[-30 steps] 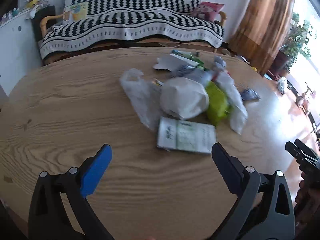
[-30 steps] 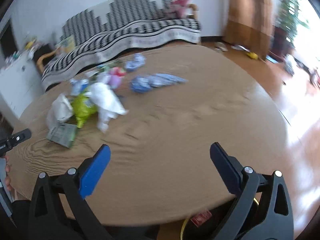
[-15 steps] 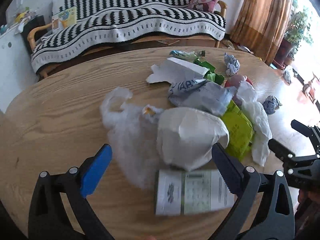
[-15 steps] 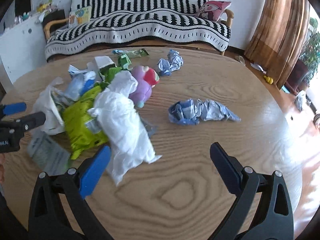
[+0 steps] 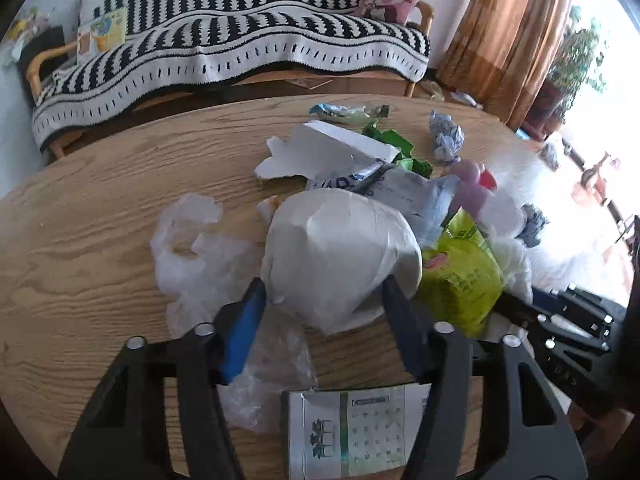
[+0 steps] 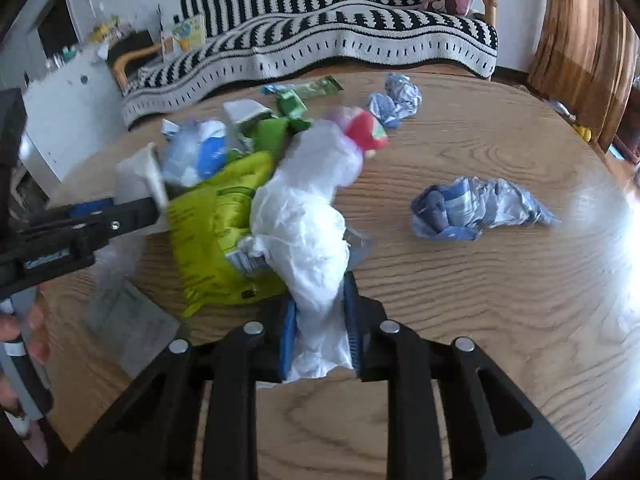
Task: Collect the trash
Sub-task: 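Return both grippers to the table and approach the white tissue and paper bag, then grasp the white tissue with the right gripper while the left grasps the white paper bag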
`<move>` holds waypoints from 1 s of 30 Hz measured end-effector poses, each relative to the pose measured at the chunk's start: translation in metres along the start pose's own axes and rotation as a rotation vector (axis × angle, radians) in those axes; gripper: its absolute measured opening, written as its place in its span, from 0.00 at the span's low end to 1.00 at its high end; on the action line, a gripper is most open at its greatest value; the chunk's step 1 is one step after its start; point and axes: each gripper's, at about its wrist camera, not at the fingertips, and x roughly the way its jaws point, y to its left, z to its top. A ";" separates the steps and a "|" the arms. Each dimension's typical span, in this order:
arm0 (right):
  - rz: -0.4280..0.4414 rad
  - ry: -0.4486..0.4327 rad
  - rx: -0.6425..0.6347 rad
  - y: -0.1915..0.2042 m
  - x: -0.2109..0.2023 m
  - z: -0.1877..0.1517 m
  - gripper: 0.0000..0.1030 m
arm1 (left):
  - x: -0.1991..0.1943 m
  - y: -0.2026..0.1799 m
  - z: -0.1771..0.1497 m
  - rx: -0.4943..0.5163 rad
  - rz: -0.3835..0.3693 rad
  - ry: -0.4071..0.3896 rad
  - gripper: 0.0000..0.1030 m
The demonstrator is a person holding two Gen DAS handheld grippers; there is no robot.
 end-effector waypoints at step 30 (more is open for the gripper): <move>0.052 -0.135 0.090 0.005 -0.038 -0.004 0.19 | -0.072 0.069 -0.033 -0.076 0.000 -0.102 0.34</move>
